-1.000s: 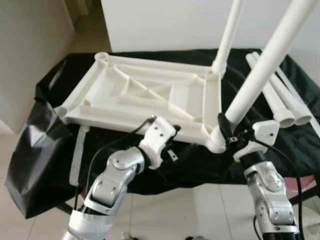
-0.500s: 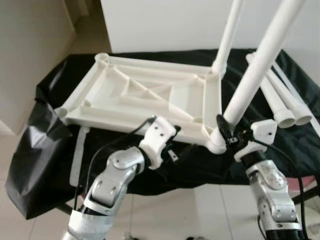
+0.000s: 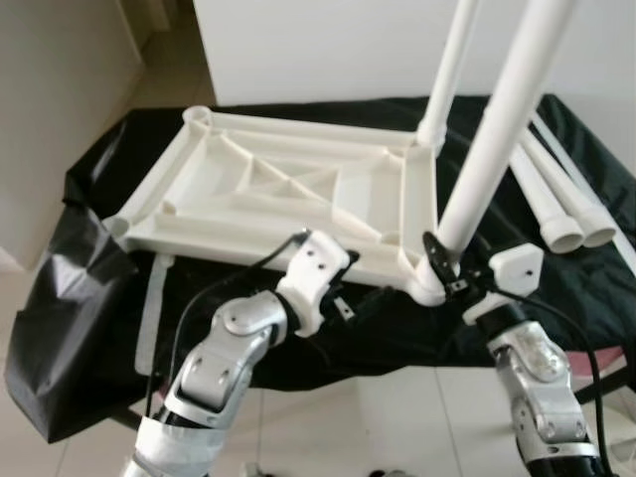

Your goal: Building children table

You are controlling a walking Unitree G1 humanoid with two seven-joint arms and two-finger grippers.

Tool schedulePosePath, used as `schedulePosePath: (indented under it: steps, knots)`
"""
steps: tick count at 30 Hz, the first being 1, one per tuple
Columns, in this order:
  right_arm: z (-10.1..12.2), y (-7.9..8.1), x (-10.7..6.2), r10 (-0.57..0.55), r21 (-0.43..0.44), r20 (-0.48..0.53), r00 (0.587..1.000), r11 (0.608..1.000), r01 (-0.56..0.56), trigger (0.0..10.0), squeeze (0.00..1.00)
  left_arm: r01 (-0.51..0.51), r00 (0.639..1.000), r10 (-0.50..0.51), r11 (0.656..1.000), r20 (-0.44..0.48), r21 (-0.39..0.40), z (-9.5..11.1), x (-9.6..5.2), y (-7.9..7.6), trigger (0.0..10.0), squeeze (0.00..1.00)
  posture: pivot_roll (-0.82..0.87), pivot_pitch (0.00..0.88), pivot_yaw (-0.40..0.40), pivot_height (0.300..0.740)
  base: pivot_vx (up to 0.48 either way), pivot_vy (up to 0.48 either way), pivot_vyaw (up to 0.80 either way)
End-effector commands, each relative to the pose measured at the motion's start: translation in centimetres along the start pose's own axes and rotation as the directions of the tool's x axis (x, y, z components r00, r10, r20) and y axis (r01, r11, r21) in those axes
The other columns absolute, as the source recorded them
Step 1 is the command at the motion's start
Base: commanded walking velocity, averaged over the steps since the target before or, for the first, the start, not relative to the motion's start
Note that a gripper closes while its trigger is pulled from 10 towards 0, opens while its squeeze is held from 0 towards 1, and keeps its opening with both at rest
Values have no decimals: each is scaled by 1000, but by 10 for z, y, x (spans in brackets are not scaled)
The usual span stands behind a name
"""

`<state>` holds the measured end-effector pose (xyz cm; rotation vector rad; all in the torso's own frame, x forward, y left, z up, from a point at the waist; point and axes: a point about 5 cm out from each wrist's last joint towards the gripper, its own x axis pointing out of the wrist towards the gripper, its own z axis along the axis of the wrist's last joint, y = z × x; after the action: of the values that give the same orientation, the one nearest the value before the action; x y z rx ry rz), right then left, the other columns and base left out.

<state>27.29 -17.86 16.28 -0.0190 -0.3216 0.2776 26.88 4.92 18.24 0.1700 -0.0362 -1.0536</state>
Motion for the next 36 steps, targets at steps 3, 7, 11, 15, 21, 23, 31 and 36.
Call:
schedulePosePath:
  steps: [3, 7, 11, 15, 21, 23, 31, 36]
  knots:
    - [-26, -6, -8, -49, 93, -144, 988, 994, 63, 10000, 0, -8, 1000, 8, 1000, 3, 5, 4, -1, 0, 10000, 0, -46, 114, 31, 740, 0, 0, 0]
    - [-26, -11, -3, -92, 133, -160, 983, 985, 114, 10000, 0, -3, 1000, 3, 1000, 1, 6, 5, -1, -1, 10000, 0, -46, 116, 35, 740, 0, 0, 0]
    - [-26, -11, -2, -91, 116, -161, 983, 987, 111, 10000, 0, -2, 1000, 2, 1000, 0, 5, 5, -1, -1, 10000, 0, -46, 115, 35, 740, 0, 0, 0]
    - [-27, -4, -5, -47, -7, -158, 986, 999, 46, 10000, 0, -5, 1000, 5, 1000, 1, 2, 5, -1, 0, 10000, 0, -45, 115, 30, 740, 0, 0, 0]
    - [-29, -6, -7, -107, -24, -158, 982, 994, 105, 10000, 0, -5, 1000, 5, 1000, 4, -2, 6, 0, 0, 10000, 0, -49, 114, 27, 740, 0, 0, 0]
    - [-29, -7, -7, -131, -28, -157, 979, 991, 128, 10000, 0, -5, 1000, 5, 1000, 5, -4, 6, 0, -1, 10000, 0, -51, 113, 26, 740, 0, 0, 0]
    - [-30, -3, -3, -248, -17, -149, 957, 969, 248, 10000, 0, 0, 1000, 0, 1000, 9, -8, 7, 1, -1, 10000, 0, -51, 109, 21, 740, 0, 0, 0]
    - [-30, 5, 1, -271, -31, -136, 953, 963, 269, 10000, 0, 2, 1000, -2, 1000, 12, -11, 7, 2, -2, 10000, 0, -54, 105, 18, 740, 0, 0, 0]
